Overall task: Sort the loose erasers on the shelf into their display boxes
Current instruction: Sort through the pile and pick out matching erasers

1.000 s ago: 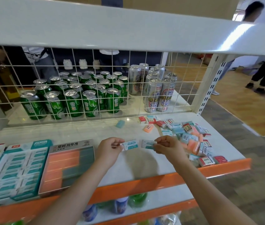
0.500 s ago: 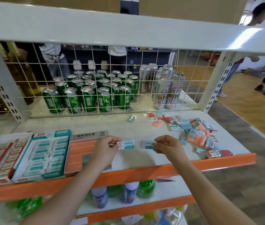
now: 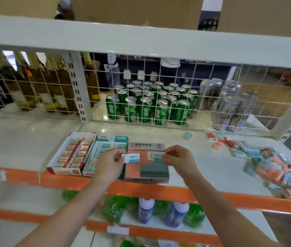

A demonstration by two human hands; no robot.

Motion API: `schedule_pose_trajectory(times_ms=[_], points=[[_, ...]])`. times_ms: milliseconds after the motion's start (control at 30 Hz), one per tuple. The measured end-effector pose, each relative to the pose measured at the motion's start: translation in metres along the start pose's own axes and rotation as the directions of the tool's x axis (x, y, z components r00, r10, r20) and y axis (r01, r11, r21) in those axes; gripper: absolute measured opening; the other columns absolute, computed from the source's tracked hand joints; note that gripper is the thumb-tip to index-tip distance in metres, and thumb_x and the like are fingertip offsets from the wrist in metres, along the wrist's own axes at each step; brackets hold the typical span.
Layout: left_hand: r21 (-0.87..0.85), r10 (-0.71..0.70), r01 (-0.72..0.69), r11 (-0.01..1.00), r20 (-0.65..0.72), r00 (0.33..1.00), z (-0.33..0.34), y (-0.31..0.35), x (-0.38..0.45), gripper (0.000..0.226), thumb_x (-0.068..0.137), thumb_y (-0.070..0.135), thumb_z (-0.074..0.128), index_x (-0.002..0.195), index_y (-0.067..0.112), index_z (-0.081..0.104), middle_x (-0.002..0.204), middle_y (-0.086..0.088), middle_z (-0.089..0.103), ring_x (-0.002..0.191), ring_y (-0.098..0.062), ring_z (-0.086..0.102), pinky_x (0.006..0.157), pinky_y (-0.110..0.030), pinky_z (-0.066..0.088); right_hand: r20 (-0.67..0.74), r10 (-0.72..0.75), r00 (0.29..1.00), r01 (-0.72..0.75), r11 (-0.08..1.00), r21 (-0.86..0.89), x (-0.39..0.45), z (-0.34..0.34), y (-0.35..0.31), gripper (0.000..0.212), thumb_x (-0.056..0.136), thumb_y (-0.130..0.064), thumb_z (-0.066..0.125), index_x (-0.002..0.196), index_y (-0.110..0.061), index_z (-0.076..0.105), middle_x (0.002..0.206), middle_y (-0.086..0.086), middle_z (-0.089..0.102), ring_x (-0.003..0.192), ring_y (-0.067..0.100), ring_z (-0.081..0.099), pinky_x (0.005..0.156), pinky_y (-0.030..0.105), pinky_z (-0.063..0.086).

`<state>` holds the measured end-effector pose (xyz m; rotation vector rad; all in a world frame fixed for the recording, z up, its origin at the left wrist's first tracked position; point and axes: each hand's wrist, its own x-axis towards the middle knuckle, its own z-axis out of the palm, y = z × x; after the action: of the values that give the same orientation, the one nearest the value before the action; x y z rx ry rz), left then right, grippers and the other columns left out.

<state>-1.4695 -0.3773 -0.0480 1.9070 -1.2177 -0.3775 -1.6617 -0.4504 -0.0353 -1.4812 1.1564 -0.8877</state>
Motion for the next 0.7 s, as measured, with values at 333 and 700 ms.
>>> schedule_pose_trajectory(times_ms=[333, 700], points=[[0.144, -0.063, 0.073, 0.987, -0.07, 0.996, -0.051, -0.048, 0.01, 0.024, 0.09, 0.006, 0.054, 0.111, 0.01, 0.065, 0.114, -0.006, 0.065, 0.102, -0.017, 0.059, 0.083, -0.019, 0.039, 0.183, -0.04, 0.982, 0.075, 0.979, -0.189, 0.014, 0.085, -0.009, 0.012, 0.085, -0.004, 0.059, 0.091, -0.014, 0.062, 0.075, -0.006, 0.062, 0.071, 0.013, 0.059, 0.065, 0.025, 0.051], [0.299, -0.059, 0.063, 0.952, -0.024, 0.998, -0.058, -0.058, 0.026, 0.027, 0.09, 0.01, 0.056, 0.116, 0.01, 0.062, 0.118, -0.006, 0.064, 0.105, -0.018, 0.06, 0.087, -0.026, 0.045, 0.283, -0.023, 0.959, 0.153, 0.88, -0.45, 0.02, 0.116, -0.011, 0.015, 0.088, -0.012, 0.059, 0.103, -0.012, 0.056, 0.107, 0.002, 0.062, 0.098, 0.014, 0.06, 0.074, 0.021, 0.053]])
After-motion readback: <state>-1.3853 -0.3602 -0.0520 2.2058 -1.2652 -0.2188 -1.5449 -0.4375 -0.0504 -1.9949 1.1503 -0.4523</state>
